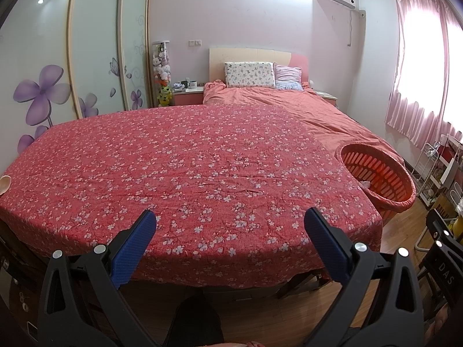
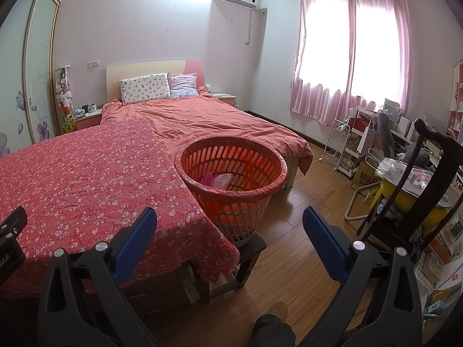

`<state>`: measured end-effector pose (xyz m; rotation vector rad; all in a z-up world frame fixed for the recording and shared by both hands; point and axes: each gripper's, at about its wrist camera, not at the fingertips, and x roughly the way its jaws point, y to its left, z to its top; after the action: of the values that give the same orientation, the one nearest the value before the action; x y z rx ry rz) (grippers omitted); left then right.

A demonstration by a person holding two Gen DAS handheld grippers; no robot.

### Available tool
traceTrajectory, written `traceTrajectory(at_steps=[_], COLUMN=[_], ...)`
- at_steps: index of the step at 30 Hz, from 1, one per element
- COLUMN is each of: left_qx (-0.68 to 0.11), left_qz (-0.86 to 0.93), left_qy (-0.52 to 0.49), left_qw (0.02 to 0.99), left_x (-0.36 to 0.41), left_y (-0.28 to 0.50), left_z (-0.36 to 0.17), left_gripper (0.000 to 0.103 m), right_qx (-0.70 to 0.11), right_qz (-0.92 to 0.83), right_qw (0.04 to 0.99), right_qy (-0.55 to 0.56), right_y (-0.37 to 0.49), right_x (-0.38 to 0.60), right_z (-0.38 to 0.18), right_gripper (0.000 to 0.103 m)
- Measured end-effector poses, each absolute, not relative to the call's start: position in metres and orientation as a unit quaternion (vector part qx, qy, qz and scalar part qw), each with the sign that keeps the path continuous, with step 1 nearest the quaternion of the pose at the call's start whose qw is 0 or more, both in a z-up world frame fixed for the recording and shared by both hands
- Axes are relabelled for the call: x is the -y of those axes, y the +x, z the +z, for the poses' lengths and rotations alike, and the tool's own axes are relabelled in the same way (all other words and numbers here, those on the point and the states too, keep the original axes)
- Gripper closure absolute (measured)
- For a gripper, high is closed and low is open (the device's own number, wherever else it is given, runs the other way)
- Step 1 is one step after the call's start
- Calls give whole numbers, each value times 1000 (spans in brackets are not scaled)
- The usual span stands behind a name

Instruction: Collect trash

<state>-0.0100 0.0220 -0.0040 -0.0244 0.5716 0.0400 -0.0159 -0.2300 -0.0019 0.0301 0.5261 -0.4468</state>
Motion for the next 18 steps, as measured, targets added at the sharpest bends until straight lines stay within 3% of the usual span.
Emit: traceTrajectory(at_steps=[18], left_qx=[-284], left_qz=[19], left_qy=[-11], left_qw=[959], left_x=[-24], left_y=[-9], left_z=[-3], left_gripper=[2], right_qx=[-259], right_qz=[-219], right_qw=[941], right_qy=[15], right_y=[-16], right_x=[231], right_z=[-1], right_gripper=[5])
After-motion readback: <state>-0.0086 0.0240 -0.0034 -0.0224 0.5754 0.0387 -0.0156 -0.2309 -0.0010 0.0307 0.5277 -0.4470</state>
